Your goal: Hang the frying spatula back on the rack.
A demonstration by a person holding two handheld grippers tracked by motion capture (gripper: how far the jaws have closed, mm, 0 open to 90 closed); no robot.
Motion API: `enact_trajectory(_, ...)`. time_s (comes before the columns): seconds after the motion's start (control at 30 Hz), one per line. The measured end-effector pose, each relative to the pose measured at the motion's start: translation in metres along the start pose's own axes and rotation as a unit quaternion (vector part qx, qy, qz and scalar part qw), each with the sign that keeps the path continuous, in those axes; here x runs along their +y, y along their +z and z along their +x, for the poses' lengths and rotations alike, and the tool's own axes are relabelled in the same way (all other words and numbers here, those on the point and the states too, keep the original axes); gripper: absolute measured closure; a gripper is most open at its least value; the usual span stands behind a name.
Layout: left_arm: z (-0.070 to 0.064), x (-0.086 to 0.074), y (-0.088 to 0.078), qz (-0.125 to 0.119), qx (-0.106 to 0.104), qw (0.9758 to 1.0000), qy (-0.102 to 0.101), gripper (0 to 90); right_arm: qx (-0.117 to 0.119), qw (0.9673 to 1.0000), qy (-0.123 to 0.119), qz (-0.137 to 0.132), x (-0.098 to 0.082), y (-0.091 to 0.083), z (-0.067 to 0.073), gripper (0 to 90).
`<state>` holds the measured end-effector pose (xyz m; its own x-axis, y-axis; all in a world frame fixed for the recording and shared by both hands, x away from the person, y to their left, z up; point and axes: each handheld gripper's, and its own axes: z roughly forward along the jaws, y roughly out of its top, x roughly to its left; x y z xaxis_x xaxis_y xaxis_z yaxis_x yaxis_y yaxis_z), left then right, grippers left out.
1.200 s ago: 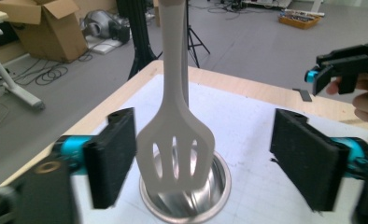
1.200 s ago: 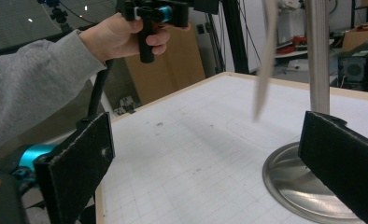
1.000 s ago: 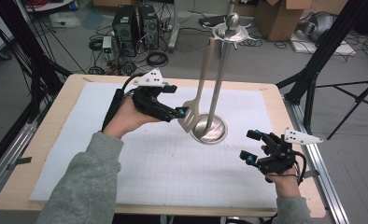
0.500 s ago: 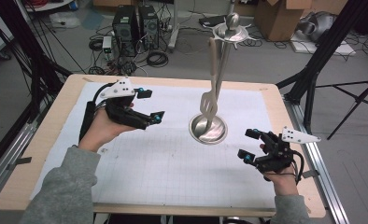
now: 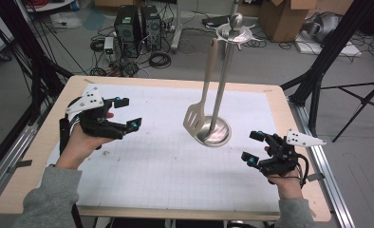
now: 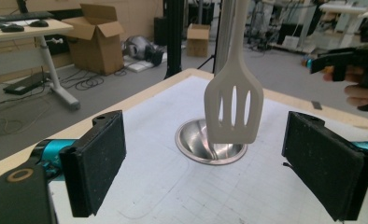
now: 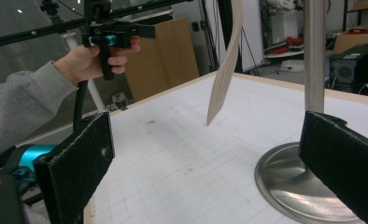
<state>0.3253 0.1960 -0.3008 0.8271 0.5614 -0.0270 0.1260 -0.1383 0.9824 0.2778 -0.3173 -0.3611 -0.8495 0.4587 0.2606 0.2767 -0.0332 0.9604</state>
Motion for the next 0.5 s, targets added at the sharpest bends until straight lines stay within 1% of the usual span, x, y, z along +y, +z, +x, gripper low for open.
enact_trajectory(0.07, 0.0, -0.002, -0.006, -0.001, 0.006, 1.0, 0.005, 14.1, -0.002, 1.0, -0.003, 0.0, 0.0, 0.0, 0.0, 2.5)
enact_trajectory(0.17, 0.0, -0.006, -0.014, -0.005, 0.011, 0.9999, 0.004, 14.1, -0.002, 1.0, -0.001, 0.0, 0.0, -0.001, 0.002, 2.5)
enact_trajectory(0.27, 0.0, -0.01, -0.021, 0.004, 0.023, 0.9996, 0.013, 14.1, -0.005, 1.0, -0.003, 0.0, 0.0, -0.001, 0.002, 2.5)
enact_trajectory(0.4, -0.001, -0.016, -0.029, 0.006, 0.033, 0.9993, 0.019, 14.1, -0.008, 0.9999, -0.007, 0.001, 0.001, -0.001, 0.002, 2.5)
enact_trajectory(0.5, 0.0, -0.02, -0.036, 0.0, 0.039, 0.999, 0.02, 14.1, -0.013, 0.9998, -0.012, -0.001, 0.001, -0.001, 0.002, 2.5)
